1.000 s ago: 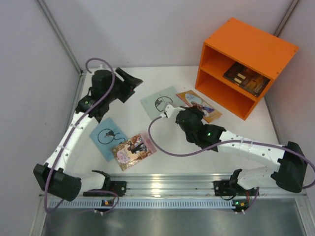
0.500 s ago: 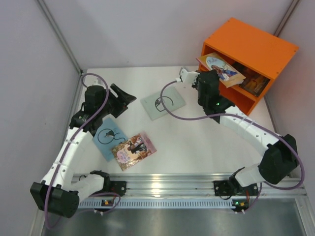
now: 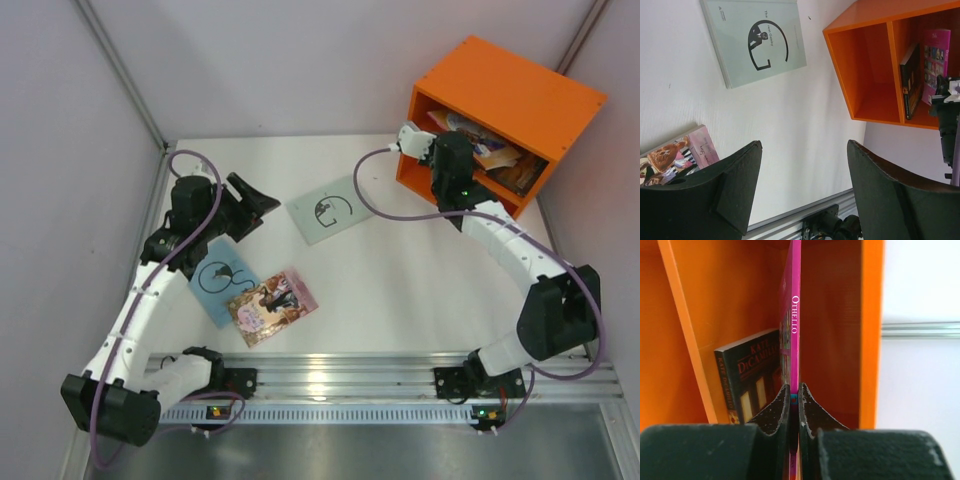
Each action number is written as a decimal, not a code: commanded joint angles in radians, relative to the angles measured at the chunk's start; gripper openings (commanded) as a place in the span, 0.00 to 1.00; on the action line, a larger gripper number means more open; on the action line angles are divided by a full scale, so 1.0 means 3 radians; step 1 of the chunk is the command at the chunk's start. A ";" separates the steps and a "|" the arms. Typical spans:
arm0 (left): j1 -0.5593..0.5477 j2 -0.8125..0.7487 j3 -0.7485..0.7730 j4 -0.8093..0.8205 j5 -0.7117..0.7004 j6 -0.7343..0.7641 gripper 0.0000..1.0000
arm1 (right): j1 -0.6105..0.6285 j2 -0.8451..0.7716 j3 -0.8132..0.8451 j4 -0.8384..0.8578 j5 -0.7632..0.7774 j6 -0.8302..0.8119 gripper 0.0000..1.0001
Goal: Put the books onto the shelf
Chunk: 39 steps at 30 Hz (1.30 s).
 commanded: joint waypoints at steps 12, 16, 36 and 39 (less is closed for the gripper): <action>0.0002 -0.0147 -0.0012 0.0102 0.0322 0.0086 0.74 | -0.0271 0.0092 -0.0125 -0.0565 0.0175 0.0737 0.29; 0.0002 -0.0188 -0.0028 0.0086 0.0332 0.0107 0.74 | -0.0271 0.0061 -0.0038 -0.0764 0.0236 0.0834 0.38; 0.0002 -0.0326 -0.0105 0.0015 0.0291 0.0148 0.73 | -0.0296 0.0163 0.0223 -0.1137 0.0558 0.1111 0.24; 0.0002 -0.0331 -0.0099 0.0015 0.0281 0.0153 0.74 | -0.0352 0.0189 0.0228 -0.1102 0.0558 0.1085 0.17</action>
